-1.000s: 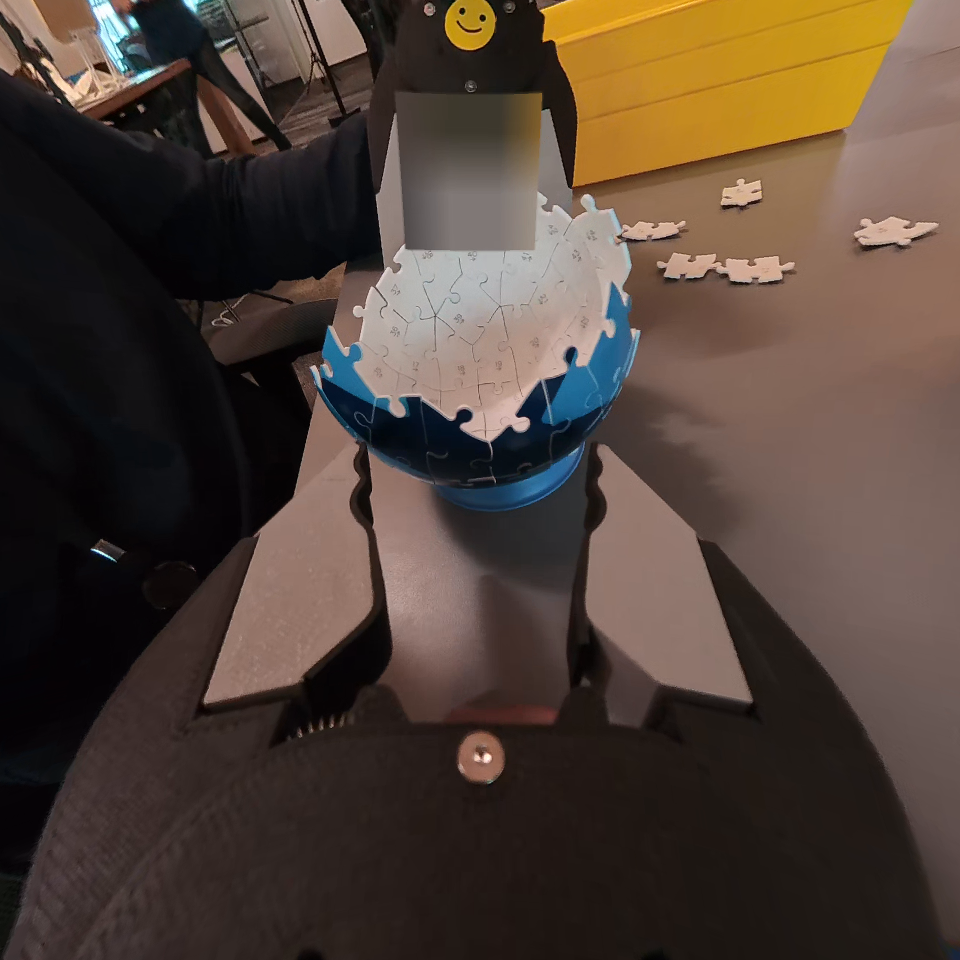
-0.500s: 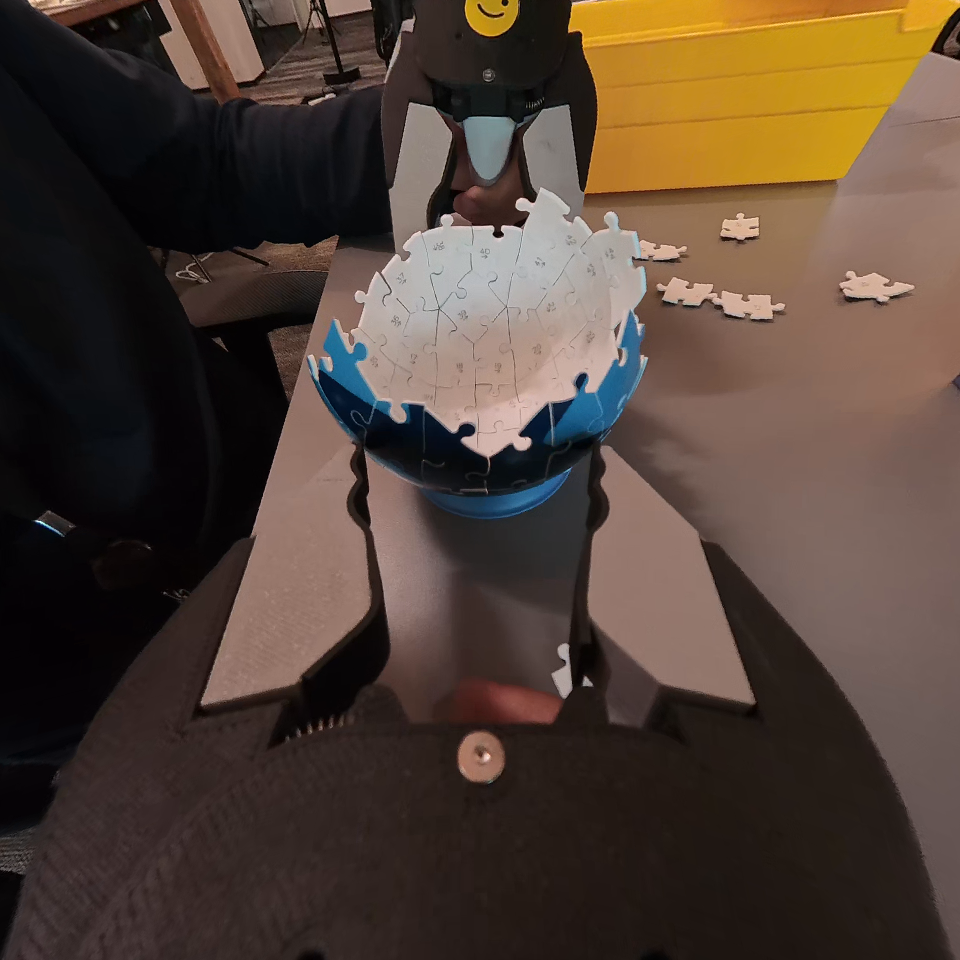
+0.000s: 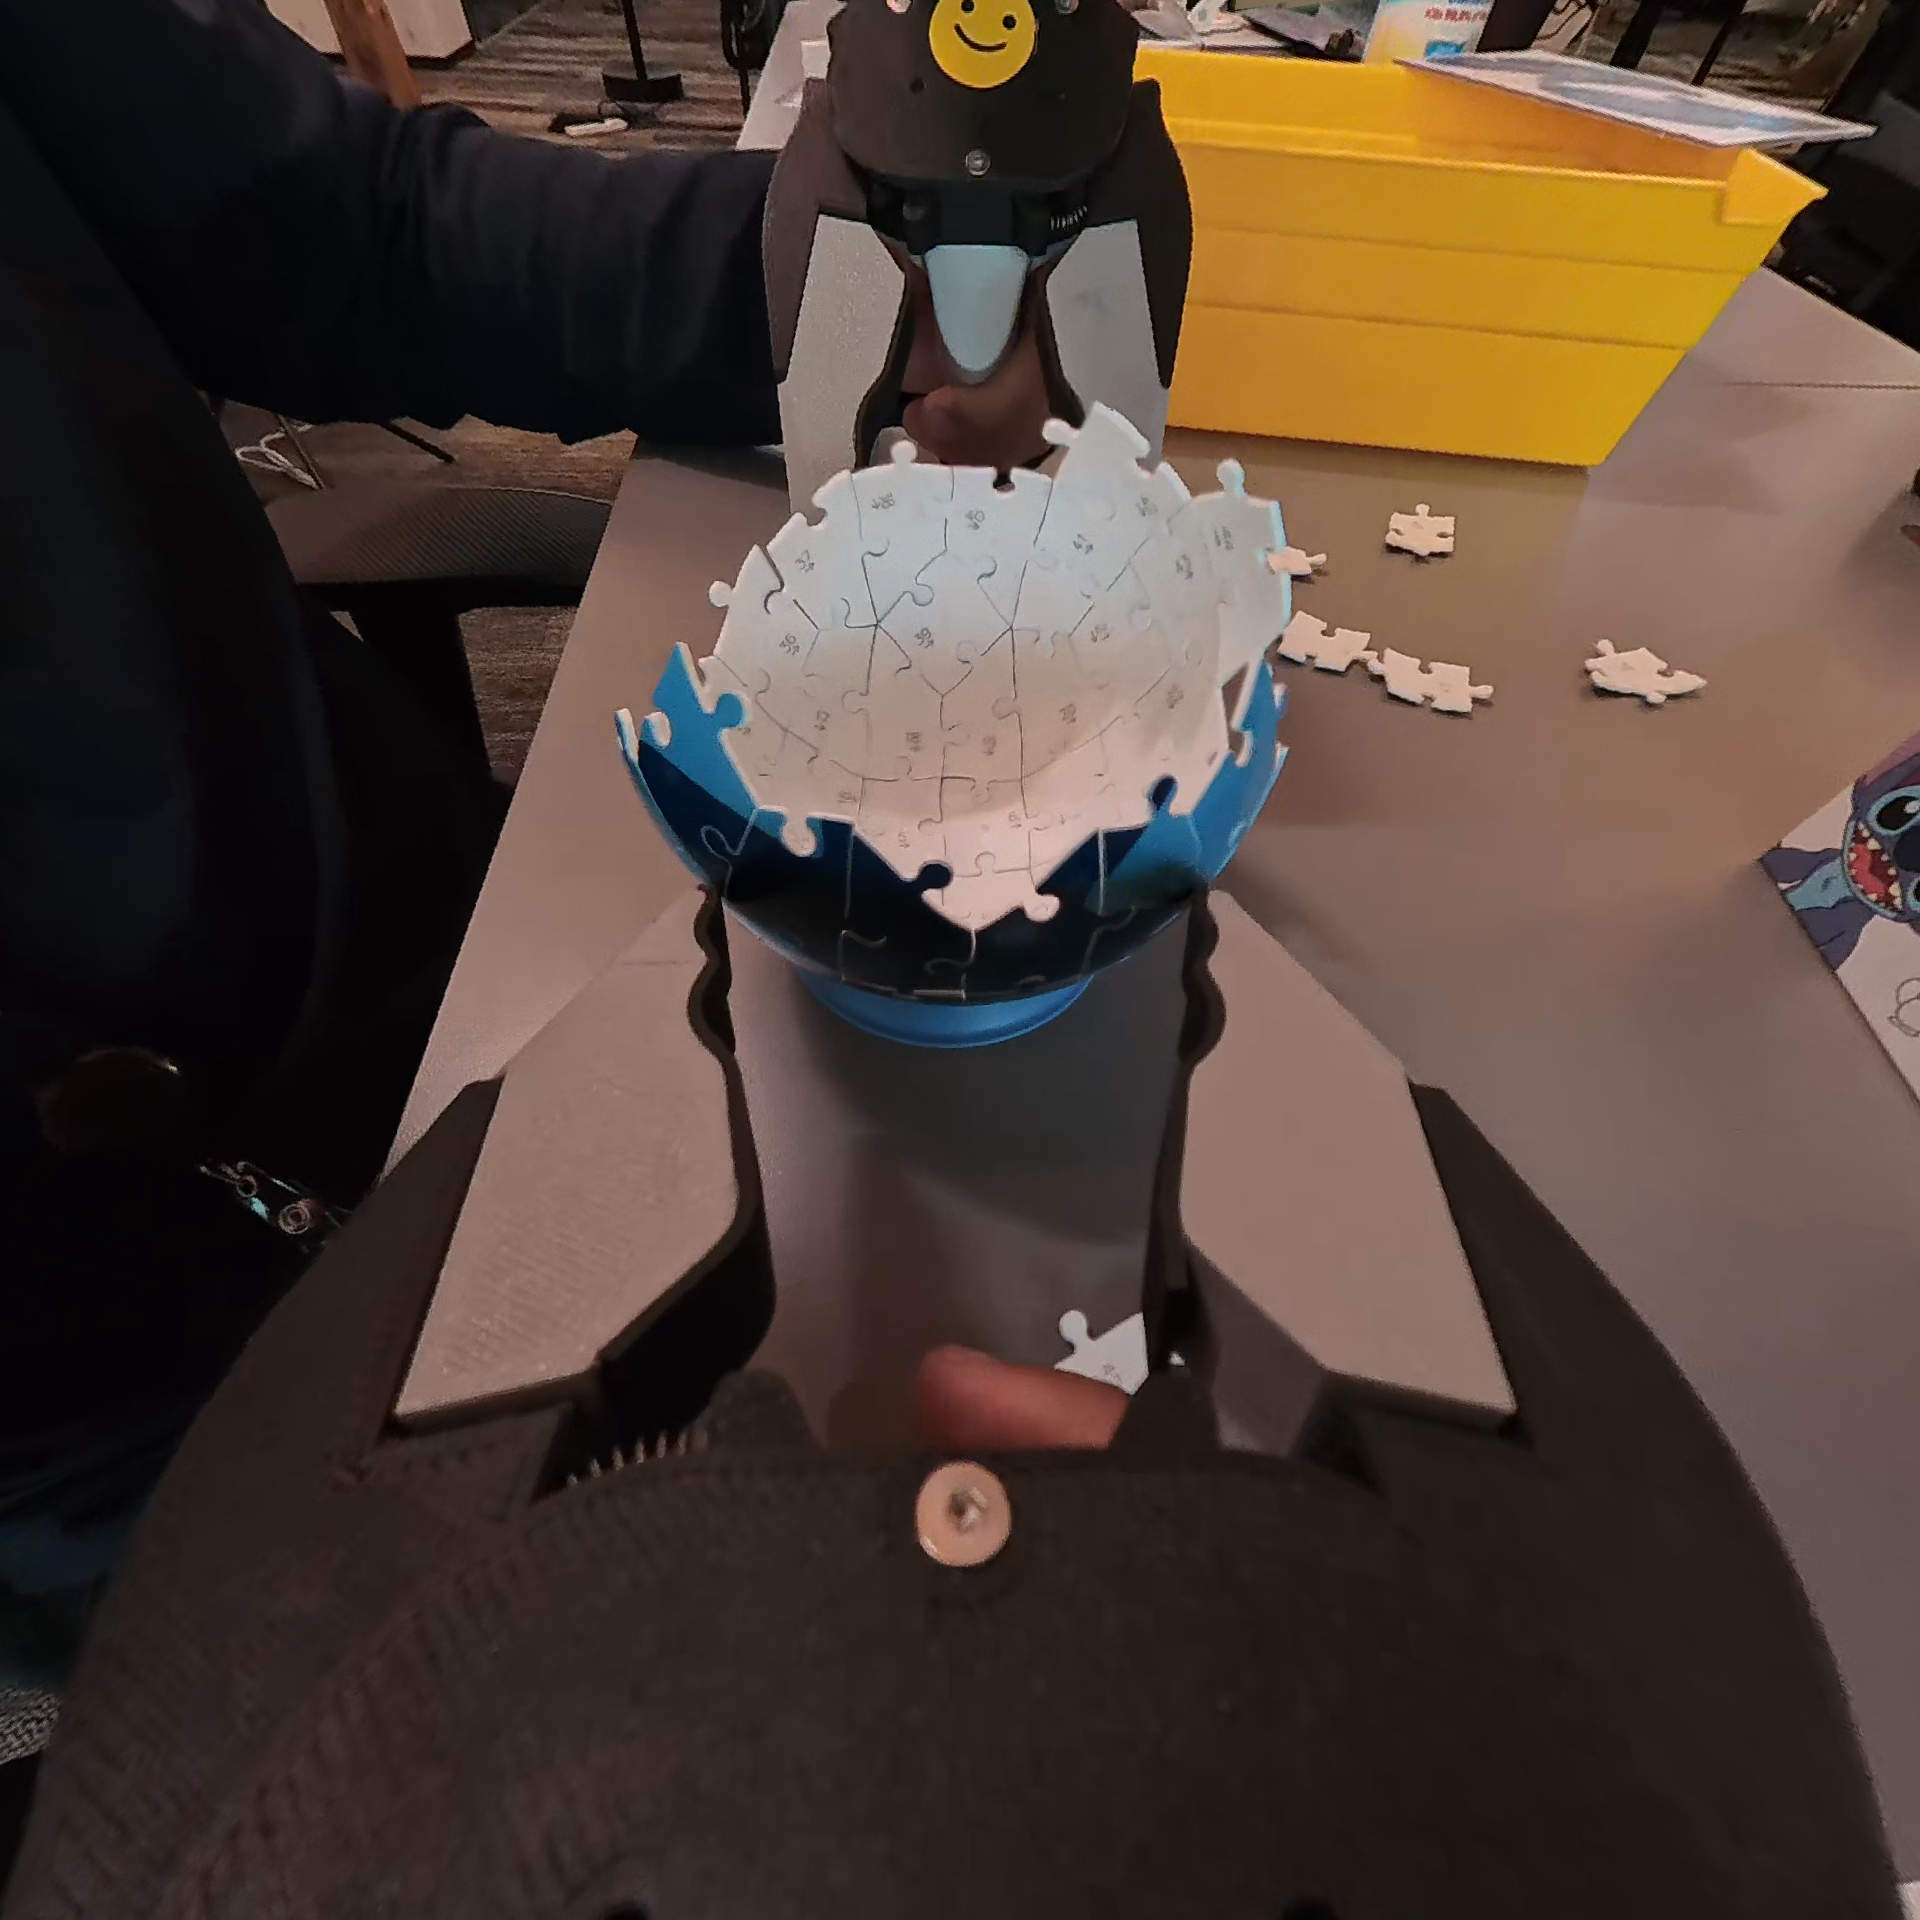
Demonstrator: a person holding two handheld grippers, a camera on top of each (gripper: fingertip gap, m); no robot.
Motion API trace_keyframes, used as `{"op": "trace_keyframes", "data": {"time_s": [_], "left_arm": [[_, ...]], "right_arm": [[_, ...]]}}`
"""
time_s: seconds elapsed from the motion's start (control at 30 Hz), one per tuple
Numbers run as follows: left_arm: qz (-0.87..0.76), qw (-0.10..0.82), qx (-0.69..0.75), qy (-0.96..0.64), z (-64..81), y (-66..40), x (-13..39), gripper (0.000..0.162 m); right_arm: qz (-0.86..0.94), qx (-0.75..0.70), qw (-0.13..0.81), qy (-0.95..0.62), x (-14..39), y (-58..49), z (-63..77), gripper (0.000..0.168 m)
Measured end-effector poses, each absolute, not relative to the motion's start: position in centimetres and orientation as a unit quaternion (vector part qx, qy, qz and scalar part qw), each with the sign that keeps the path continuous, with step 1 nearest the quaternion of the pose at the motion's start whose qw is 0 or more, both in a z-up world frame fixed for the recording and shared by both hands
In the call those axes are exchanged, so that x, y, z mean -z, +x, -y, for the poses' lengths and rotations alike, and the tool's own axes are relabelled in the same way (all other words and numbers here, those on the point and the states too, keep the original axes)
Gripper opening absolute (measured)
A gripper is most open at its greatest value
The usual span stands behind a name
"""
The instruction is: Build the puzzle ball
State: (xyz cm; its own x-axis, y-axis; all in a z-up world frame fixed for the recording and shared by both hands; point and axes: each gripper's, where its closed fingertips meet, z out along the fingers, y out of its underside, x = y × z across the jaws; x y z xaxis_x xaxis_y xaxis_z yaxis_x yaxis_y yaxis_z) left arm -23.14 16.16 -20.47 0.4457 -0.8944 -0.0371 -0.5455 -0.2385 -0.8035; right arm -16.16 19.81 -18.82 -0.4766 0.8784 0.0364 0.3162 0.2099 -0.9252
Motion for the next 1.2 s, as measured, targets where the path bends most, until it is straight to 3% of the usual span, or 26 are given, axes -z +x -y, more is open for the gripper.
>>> {"op": "trace_keyframes", "data": {"time_s": [0.3,0.67,1.2], "left_arm": [[-0.486,0.415,0.201,-0.742,-16.2,-23.2,20.4,0.074],[-0.468,0.375,0.260,-0.757,-15.3,-22.8,20.8,0.080],[-0.475,0.352,0.238,-0.770,-15.9,-22.8,21.7,0.084]], "right_arm": [[0.720,-0.469,0.303,-0.413,18.8,-16.2,-19.8,0.087],[0.716,-0.479,0.263,-0.435,19.6,-16.0,-19.5,0.090],[0.720,-0.470,0.254,-0.442,20.0,-16.1,-19.4,0.091]]}}
